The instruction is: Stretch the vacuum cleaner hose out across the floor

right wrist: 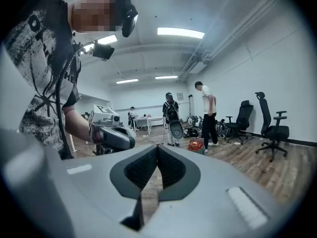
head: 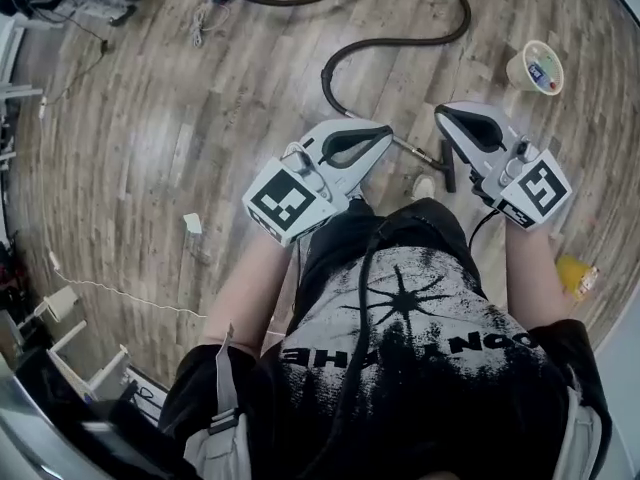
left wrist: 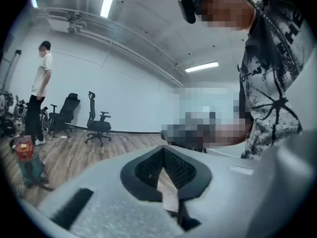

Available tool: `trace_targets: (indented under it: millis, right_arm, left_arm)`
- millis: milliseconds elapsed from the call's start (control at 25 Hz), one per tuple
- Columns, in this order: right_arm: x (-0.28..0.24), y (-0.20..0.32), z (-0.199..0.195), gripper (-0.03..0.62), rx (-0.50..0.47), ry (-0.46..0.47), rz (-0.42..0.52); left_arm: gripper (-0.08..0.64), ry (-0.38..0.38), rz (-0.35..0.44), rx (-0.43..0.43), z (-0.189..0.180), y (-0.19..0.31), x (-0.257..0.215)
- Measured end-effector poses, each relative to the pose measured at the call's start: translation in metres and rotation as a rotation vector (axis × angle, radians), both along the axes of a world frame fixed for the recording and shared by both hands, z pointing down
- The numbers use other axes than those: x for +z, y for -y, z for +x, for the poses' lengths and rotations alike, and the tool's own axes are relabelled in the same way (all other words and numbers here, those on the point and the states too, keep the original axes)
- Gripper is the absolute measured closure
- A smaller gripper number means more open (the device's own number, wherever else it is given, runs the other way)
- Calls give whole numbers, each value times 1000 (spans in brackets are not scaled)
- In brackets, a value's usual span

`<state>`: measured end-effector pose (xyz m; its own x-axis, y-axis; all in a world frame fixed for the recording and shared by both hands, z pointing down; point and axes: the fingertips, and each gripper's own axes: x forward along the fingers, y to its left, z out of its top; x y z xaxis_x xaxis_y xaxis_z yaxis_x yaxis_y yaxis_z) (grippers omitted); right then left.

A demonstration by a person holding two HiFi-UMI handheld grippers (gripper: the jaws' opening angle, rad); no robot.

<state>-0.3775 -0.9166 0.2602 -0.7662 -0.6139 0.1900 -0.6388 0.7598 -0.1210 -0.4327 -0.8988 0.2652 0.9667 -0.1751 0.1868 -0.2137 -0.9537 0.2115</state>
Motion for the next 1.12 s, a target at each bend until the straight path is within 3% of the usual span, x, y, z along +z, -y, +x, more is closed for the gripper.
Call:
trace_targets:
  millis: [120, 400, 600, 840, 960, 1120]
  right_arm:
    - [25, 2, -5, 583, 15, -23, -44]
    - [73, 4, 5, 583, -22, -38, -115]
    - [147, -1, 19, 522, -89, -105, -210]
    - [312, -13, 17, 427, -143, -246, -368]
    - [418, -26, 21, 412, -167, -343, -462]
    - [564, -23, 30, 387, -162, -455, -515]
  left_arm:
    - [560, 25, 11, 14, -9, 8, 9]
    - [560, 39, -65, -51, -3, 11, 37]
    - [560, 13, -83, -112, 14, 17, 61]
    - [560, 20, -43, -111, 27, 26, 135]
    - [560, 12, -34, -82, 40, 36, 193]
    - [560, -3, 5, -17, 63, 55, 284]
